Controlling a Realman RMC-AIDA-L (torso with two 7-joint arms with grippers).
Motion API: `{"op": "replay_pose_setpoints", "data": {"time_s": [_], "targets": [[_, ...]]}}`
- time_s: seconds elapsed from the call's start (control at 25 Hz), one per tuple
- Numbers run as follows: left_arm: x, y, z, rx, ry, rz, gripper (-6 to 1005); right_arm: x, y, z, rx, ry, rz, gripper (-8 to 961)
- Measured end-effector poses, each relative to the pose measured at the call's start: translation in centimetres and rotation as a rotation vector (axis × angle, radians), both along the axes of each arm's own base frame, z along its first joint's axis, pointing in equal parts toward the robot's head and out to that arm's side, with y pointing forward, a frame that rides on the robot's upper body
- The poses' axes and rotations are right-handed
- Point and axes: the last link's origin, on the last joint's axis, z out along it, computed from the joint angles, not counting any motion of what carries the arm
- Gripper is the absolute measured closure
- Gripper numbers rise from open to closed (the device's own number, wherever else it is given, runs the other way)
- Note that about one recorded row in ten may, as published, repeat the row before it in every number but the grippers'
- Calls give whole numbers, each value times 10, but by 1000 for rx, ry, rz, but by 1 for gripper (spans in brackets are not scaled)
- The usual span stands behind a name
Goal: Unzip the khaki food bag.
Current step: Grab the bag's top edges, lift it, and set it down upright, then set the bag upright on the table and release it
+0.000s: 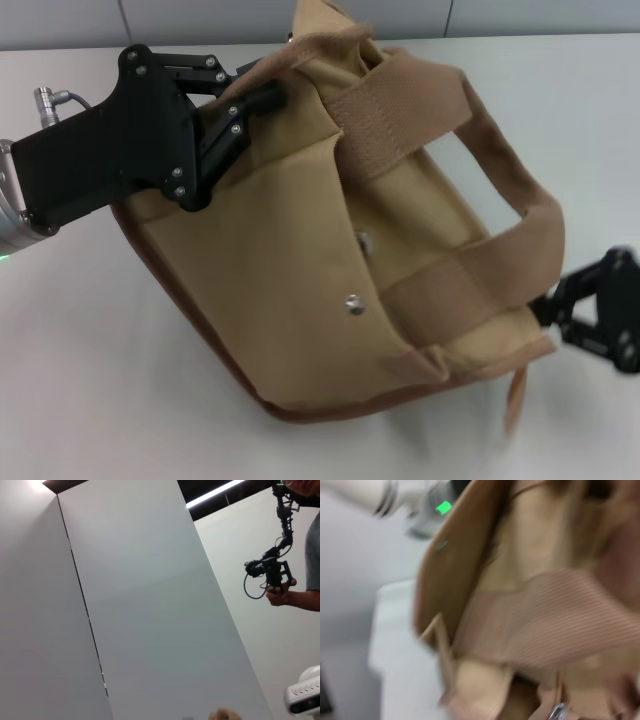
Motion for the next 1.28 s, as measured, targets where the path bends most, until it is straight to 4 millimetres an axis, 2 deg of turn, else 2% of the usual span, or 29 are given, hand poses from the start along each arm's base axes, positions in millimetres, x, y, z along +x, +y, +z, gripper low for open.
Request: {"op": "replay_pose_setpoints", "data": {"time_s": [0.16, 0.36, 0.52, 0.72, 0.76, 0.92, 0.96, 1.12, 1.16, 1.28], "targets": [[0, -1, 0, -2, 0, -1, 939, 7, 7, 20, 126, 76, -88, 915], [-1, -2, 0, -2, -1, 0, 939, 19, 14, 32, 239, 25, -109, 783], [-1, -2, 0, -1, -1, 0, 939, 26, 19, 32, 269, -41, -96, 655], [-2, -2, 0, -2, -1, 1, 939, 26, 29, 15, 226, -140, -55, 422], [-2, -2, 0, -1, -1, 1, 939, 20, 34, 6, 201, -144, -30, 385], [-2, -2, 0, -1, -1, 2, 939, 9, 44, -7, 175, -145, 9, 237], [-2, -2, 0, -1, -1, 1, 939, 1, 53, -17, 172, -158, 31, 222], [-2, -2, 0, 0, -2, 1, 939, -8, 66, -32, 190, -173, 50, 163], [-2, -2, 0, -1, -2, 3, 939, -16, 70, -41, 183, -167, 70, 170], [-2, -3, 0, -2, -2, 3, 939, -24, 72, -48, 161, -167, 100, 193]]}}
